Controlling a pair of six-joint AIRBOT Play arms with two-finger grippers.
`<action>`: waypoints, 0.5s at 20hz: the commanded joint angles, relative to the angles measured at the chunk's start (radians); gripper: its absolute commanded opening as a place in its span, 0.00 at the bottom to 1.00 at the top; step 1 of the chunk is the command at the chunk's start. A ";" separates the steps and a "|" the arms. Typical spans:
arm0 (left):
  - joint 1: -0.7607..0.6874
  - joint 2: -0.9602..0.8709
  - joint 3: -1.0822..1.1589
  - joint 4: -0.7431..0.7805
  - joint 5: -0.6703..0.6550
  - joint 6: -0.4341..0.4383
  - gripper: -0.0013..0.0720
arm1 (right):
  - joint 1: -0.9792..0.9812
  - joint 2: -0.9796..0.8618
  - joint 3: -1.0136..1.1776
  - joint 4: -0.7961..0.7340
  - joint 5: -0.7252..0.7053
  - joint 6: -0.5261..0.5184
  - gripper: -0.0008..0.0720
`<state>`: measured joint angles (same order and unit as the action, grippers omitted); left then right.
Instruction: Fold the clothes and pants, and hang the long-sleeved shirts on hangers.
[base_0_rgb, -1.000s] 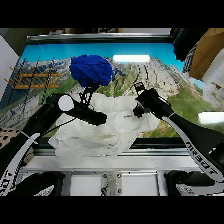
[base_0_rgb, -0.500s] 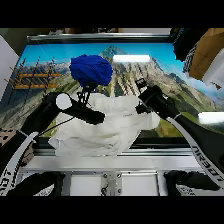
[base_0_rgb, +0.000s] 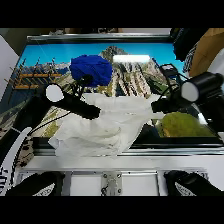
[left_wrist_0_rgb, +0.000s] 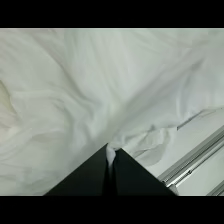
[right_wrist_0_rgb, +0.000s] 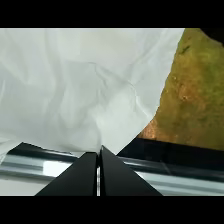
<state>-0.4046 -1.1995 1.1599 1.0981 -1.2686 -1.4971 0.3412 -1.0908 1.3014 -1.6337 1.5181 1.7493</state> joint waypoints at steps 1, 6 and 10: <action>0.001 0.000 -0.021 -0.001 0.004 0.010 0.03 | -0.154 0.036 -0.008 0.225 0.028 -0.041 0.02; 0.001 0.000 -0.020 -0.002 0.071 0.009 0.03 | -0.188 0.039 -0.084 0.336 -0.067 -0.001 0.02; 0.002 0.000 -0.002 0.000 0.148 0.002 0.76 | -0.185 0.037 -0.099 0.336 -0.135 0.031 0.02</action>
<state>-0.4042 -1.1995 1.1442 1.0969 -1.1770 -1.4864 0.1619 -1.0546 1.2163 -1.3266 1.4357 1.7550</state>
